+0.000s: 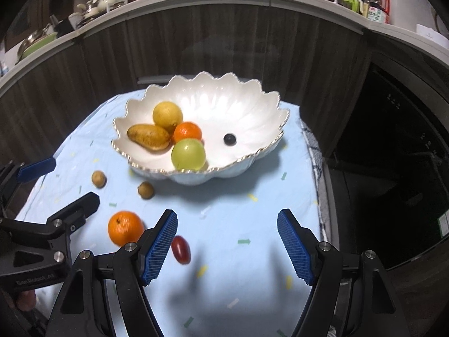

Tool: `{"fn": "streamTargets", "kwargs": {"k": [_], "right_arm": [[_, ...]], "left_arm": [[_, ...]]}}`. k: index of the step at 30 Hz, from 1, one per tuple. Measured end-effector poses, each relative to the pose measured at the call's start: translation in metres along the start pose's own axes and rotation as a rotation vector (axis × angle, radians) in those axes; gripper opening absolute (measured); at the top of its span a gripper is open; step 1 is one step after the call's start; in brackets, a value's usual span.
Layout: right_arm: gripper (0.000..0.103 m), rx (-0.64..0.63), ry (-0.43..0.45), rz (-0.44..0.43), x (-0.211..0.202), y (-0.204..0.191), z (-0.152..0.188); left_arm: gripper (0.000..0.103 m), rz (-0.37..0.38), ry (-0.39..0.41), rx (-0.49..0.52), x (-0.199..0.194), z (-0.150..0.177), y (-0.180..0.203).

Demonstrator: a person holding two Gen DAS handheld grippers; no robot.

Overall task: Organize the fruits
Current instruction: 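Withdraw both tools from the bowl toward the remaining tangerine and red grape, then close the right tool on the red grape while the left tool approaches the tangerine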

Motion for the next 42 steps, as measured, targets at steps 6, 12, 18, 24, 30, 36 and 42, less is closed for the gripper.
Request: {"fn": "streamTargets", "kwargs": {"k": [6,12,18,24,30,36,42], "right_arm": [[0.065,-0.027,-0.041,-0.032,0.010,-0.004,0.014],[0.061,-0.044,-0.062,-0.083,0.016,-0.008,0.023],[0.056,-0.081,-0.086,-0.142,0.024,-0.018,0.028],[0.051,-0.107,-0.108,-0.183,0.032,-0.024,0.034],[0.043,-0.131,-0.131,-0.218,0.041,-0.031,0.039],[0.036,-0.126,-0.150,-0.241,0.050,-0.035,0.043],[0.024,-0.121,-0.156,-0.259,0.056,-0.039,0.046]], "left_arm": [[0.093,0.030,-0.027,0.040,0.006,0.015,0.010],[0.089,0.073,-0.052,0.068,0.012,0.026,0.019],[0.086,0.105,-0.074,0.086,0.020,0.034,0.024],[0.083,0.144,-0.094,0.097,0.029,0.040,0.025],[0.080,0.170,-0.120,0.104,0.039,0.046,0.026],[0.074,0.191,-0.138,0.098,0.047,0.052,0.027],[0.066,0.222,-0.141,0.091,0.053,0.052,0.029]]}}
Point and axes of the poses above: each gripper's, at about its wrist camera, not at the fingertips, and x roughly the way its jaws point, y to its right, z to its underside, the point moved 3 cm from there along x, roughly the way its jaws point, and after that the axes turned 11 degrees about y, right-handed, at the moved point
